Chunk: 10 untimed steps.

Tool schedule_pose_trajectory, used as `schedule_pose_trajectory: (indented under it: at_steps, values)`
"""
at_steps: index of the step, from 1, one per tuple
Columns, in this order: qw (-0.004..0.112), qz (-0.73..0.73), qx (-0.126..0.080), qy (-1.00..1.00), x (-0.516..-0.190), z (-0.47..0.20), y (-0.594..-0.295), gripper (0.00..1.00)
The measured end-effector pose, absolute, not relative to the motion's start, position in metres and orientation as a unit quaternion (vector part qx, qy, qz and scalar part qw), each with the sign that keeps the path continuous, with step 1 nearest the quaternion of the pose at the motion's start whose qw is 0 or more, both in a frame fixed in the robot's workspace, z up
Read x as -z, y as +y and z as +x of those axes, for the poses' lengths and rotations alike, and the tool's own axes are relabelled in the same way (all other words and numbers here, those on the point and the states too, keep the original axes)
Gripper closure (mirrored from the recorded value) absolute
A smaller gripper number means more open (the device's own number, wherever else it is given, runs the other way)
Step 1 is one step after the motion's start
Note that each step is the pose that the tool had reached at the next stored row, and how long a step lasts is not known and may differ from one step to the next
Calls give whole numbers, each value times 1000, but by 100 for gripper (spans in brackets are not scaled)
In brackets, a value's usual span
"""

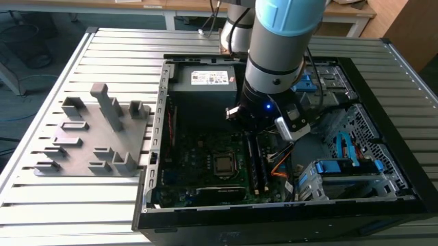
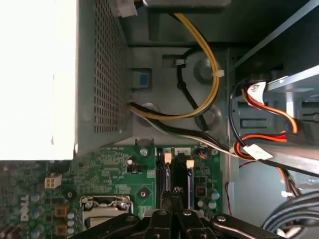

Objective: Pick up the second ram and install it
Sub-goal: 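Press down the second ram until it locks into place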

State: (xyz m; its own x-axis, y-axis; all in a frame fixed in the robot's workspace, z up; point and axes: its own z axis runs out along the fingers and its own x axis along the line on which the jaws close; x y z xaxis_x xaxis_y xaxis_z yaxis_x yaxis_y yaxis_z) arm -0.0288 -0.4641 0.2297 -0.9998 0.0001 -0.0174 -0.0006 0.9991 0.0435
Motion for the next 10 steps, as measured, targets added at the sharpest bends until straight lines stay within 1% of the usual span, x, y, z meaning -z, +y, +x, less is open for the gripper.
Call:
schedule_pose_trajectory:
  at_steps: [10]
  values:
    - [9,0,-23,1000,-220,-31,-464,90]
